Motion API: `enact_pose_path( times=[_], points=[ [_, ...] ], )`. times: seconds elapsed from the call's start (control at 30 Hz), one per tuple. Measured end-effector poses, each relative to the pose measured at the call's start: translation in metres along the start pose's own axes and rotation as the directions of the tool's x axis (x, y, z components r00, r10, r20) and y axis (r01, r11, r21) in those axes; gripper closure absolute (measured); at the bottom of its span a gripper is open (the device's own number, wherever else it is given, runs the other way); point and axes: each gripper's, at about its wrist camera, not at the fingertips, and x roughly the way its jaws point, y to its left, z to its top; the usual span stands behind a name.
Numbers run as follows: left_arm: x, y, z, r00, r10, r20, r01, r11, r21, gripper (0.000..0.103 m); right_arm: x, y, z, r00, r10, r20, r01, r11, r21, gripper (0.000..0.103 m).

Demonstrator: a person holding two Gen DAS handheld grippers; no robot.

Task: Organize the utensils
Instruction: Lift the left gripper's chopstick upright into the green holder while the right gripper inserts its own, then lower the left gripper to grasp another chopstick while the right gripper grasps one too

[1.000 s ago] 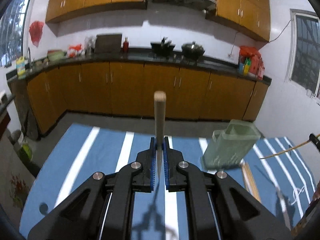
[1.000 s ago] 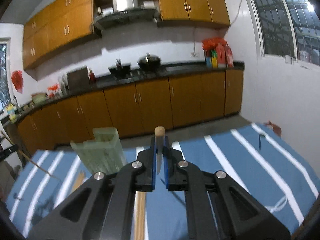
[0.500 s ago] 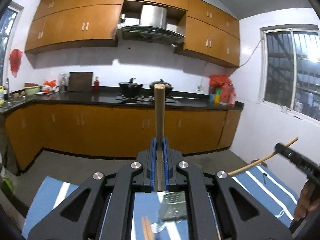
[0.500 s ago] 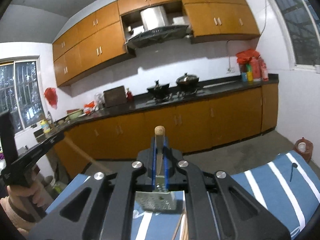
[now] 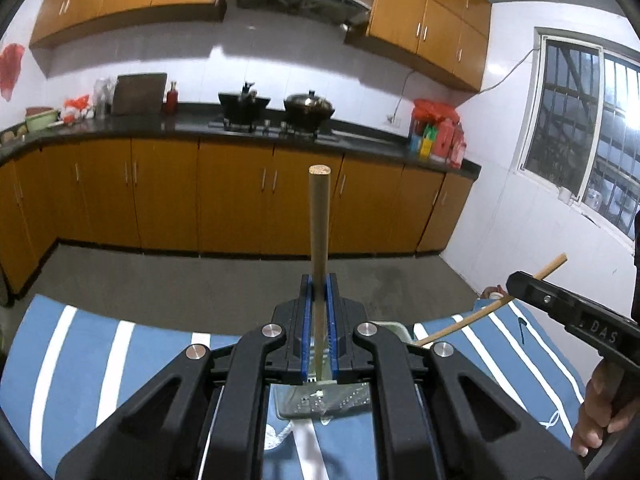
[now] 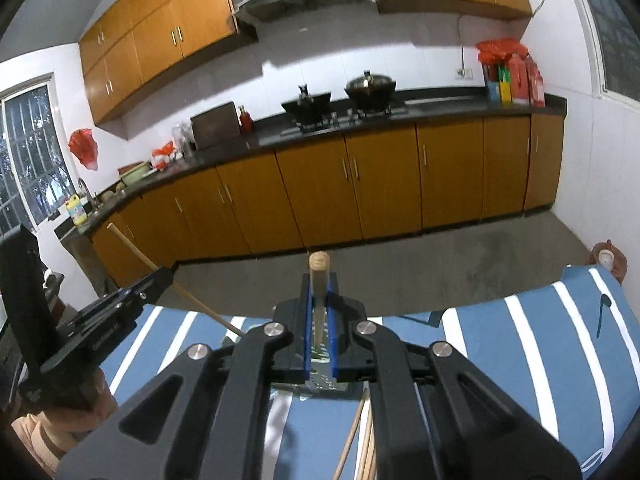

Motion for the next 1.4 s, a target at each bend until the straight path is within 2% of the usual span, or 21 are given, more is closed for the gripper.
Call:
enact_pose_path(
  times=[0.17, 0.23, 0.27, 0.3, 0.5, 0.6, 0.67, 0.77, 0.87, 0.9, 0.93, 1.03, 1.13, 1.23, 1.33, 1.4],
  points=[
    [-0.005, 0.003, -0.002, 1.000, 0.010, -0.009, -0.010, 1.000, 0.004, 0.094, 0.005, 0.002, -0.006, 1.000, -0.005, -0.001, 0.005, 1.000, 0.007, 0.085],
    [-0.007, 0.002, 0.000, 1.000, 0.020, 0.001, -0.020, 1.000, 0.008, 0.085, -0.003, 0.002, -0.009, 1.000, -0.012, 0.020, 0.011, 1.000, 0.008, 0.078],
    [-0.011, 0.002, 0.001, 1.000, 0.025, 0.013, -0.025, 1.000, 0.006, 0.073, -0.009, 0.003, -0.009, 0.999, -0.013, 0.037, 0.012, 1.000, 0.011, 0.078],
    [-0.013, 0.001, 0.003, 0.999, 0.029, 0.022, -0.029, 1.000, 0.005, 0.067, -0.015, 0.002, -0.009, 0.999, -0.010, 0.049, 0.010, 1.000, 0.015, 0.078],
    [-0.039, 0.004, 0.007, 0.996, 0.047, 0.077, -0.047, 0.999, -0.007, 0.066, -0.064, 0.000, -0.013, 0.989, -0.025, 0.148, 0.024, 1.000, 0.015, 0.074],
    [-0.060, 0.010, 0.003, 0.994, 0.046, 0.100, -0.044, 0.999, -0.027, 0.066, -0.088, -0.008, -0.026, 0.983, -0.039, 0.182, 0.035, 0.999, 0.025, 0.073],
    [-0.071, 0.014, -0.003, 0.994, 0.058, 0.098, -0.055, 0.998, -0.034, 0.065, -0.099, -0.015, -0.044, 0.979, -0.074, 0.188, 0.070, 0.997, 0.028, 0.073],
    [-0.083, 0.024, -0.028, 0.993, 0.097, 0.068, -0.094, 0.995, -0.033, 0.064, -0.095, -0.028, -0.079, 0.984, -0.128, 0.127, 0.125, 0.992, 0.030, 0.073],
    [-0.083, 0.033, -0.060, 0.990, 0.144, 0.010, -0.144, 0.989, -0.022, 0.064, -0.068, -0.041, -0.124, 0.991, -0.133, -0.007, 0.133, 0.990, 0.044, 0.074],
    [-0.081, 0.037, -0.078, 0.986, 0.167, -0.020, -0.168, 0.986, -0.008, 0.064, -0.057, -0.044, -0.140, 0.988, -0.141, -0.055, 0.144, 0.989, 0.045, 0.075],
    [-0.080, 0.040, -0.086, 0.983, 0.177, -0.037, -0.177, 0.984, -0.004, 0.064, -0.044, -0.048, -0.158, 0.985, -0.141, -0.104, 0.147, 0.988, 0.054, 0.080],
    [-0.073, 0.051, -0.123, 0.975, 0.190, -0.118, -0.192, 0.981, -0.001, 0.064, -0.016, -0.055, -0.205, 0.969, -0.108, -0.223, 0.129, 0.988, 0.084, 0.085],
    [-0.065, 0.060, -0.150, 0.963, 0.192, -0.191, -0.198, 0.980, -0.012, 0.064, -0.001, -0.051, -0.230, 0.956, -0.088, -0.280, 0.116, 0.990, 0.084, 0.087],
    [-0.061, 0.063, -0.165, 0.955, 0.196, -0.224, -0.204, 0.979, -0.013, 0.064, 0.011, -0.043, -0.241, 0.946, -0.093, -0.311, 0.119, 0.991, 0.066, 0.089],
    [-0.059, 0.065, -0.178, 0.950, 0.186, -0.249, -0.199, 0.980, -0.025, 0.064, 0.018, -0.043, -0.244, 0.936, -0.107, -0.336, 0.132, 0.990, 0.051, 0.091],
    [-0.057, 0.063, -0.183, 0.948, 0.181, -0.262, -0.194, 0.981, -0.027, 0.064, 0.017, -0.042, -0.244, 0.938, -0.117, -0.325, 0.136, 0.990, 0.036, 0.092]
  ],
)
